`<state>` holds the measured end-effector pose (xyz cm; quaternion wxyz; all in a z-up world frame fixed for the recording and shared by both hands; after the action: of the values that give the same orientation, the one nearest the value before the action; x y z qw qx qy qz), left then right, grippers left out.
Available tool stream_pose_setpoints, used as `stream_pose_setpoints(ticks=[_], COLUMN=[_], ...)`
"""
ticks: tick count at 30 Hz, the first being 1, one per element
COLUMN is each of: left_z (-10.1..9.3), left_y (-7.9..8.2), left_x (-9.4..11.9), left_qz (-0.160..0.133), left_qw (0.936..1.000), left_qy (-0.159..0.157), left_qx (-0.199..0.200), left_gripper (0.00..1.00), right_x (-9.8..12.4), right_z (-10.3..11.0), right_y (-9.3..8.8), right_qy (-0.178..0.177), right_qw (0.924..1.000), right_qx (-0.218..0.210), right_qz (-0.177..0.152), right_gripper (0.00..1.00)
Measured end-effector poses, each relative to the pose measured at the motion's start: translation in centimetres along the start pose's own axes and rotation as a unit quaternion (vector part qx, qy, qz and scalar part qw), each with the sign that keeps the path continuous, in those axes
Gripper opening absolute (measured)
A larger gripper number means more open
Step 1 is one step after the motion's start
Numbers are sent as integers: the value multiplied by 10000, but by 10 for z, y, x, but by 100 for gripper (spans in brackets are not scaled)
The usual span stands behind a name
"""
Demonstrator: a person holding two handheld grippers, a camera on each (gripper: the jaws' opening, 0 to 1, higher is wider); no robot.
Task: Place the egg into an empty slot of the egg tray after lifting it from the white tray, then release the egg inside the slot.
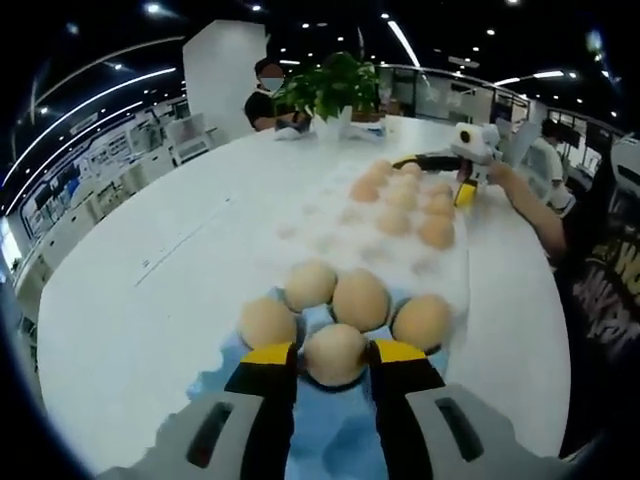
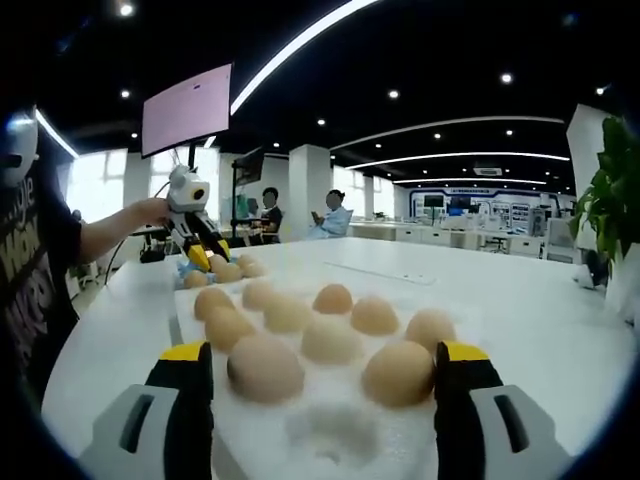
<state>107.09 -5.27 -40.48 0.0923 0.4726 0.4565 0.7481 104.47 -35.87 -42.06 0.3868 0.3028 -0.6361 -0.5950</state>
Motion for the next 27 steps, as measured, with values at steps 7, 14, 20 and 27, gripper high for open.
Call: stream_pose_setpoints(ticks=[7, 14, 20, 27], left_z=[-2, -3, -12, -24], left_y=[0, 3, 13, 25], left_x=[4, 6, 10, 8], left_qz=[-100, -191, -330, -479], left_qw=[9999, 9996, 9992, 9985], left_qy=[50, 205, 200, 122], left_qx=[-3, -28, -69, -231], left_gripper=[34, 38, 38, 38], right_x=[0, -1, -2, -2], right_z=[0, 0, 0, 0], right_y=[0, 0, 0, 0], right_qy=[-10, -16, -21, -34], right_qw=[10000, 10000, 10000, 10000], right_qx=[3, 5, 3, 0], right_qz=[9, 23, 51, 83], right_gripper=[96, 96, 96, 95])
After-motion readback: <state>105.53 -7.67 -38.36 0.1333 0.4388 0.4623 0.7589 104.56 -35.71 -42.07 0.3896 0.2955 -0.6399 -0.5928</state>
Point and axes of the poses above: the point that each gripper's makers call its tool centre point, and the gripper's own axes: x roughly backward along the fingers, z roughly to its left, y roughly out of its top, the point moved 3 cm from there along x, roughly backward along the fingers, and after that the axes turned 9 degrees about y, right-handed, at the moved point
